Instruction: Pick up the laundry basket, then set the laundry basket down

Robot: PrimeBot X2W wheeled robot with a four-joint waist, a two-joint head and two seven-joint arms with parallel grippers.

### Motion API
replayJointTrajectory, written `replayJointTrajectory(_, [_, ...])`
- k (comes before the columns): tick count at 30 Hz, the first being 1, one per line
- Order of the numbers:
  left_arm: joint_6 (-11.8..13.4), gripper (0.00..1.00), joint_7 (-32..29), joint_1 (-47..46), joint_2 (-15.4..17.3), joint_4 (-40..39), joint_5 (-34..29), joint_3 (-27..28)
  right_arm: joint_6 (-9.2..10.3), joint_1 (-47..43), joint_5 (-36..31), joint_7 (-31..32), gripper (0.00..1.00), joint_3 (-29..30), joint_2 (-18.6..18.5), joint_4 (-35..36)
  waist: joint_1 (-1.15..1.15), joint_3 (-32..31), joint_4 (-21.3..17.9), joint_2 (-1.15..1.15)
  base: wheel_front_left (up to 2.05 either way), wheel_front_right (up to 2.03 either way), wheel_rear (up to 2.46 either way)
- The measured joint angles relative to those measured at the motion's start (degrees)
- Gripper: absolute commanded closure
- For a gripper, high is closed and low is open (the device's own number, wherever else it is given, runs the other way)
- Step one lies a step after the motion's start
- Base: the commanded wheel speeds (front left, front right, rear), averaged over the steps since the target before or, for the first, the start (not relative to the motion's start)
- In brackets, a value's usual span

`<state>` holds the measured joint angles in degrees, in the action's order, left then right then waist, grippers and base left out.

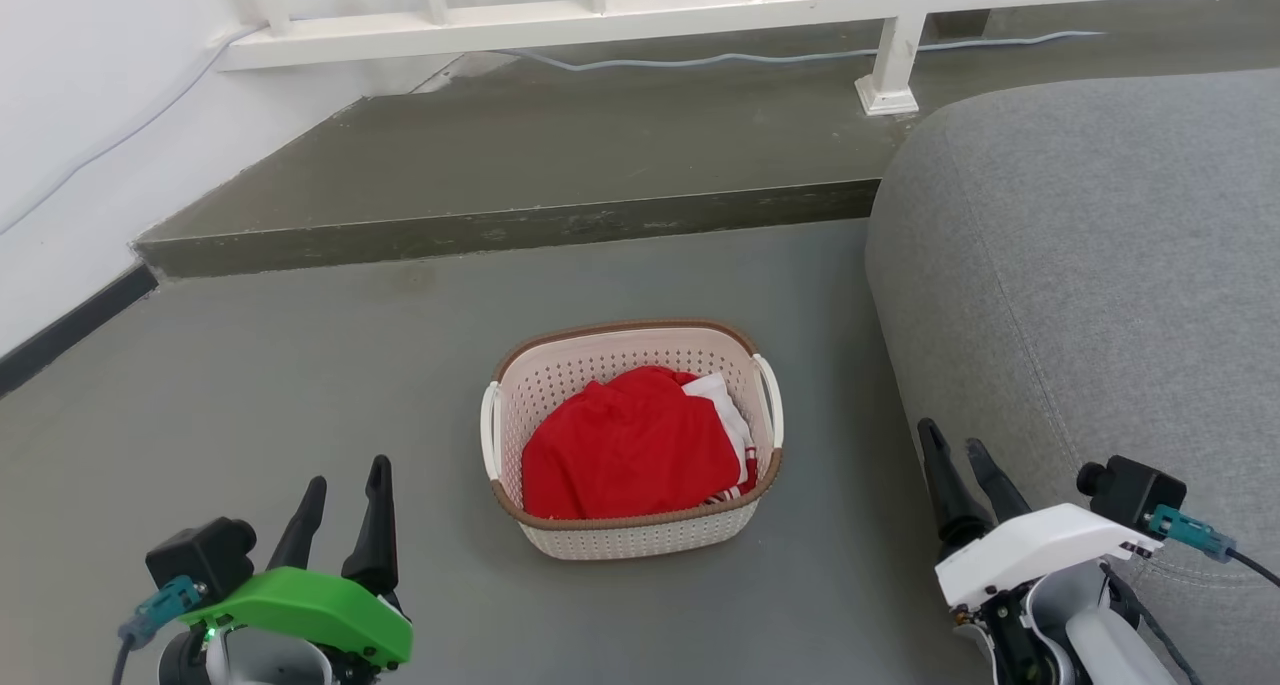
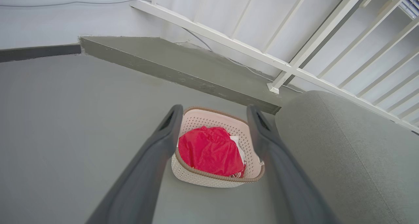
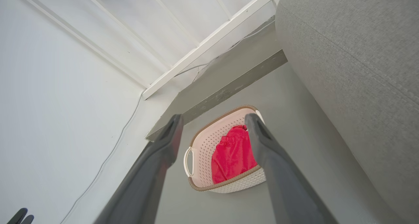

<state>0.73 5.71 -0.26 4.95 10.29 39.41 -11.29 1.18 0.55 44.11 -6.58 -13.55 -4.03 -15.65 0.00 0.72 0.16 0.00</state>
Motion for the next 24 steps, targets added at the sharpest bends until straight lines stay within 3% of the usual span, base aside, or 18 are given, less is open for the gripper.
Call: replayJointTrajectory(24, [2.9,0.00,4.6,1.1,0.0,-1.6,-17.3,-3.1,3.03,-0.1,-17.5,-4.0,0.00,-5.8,0.3,1.1,0.00,-0.4,0.0,0.00,0.00,0.00,0.00])
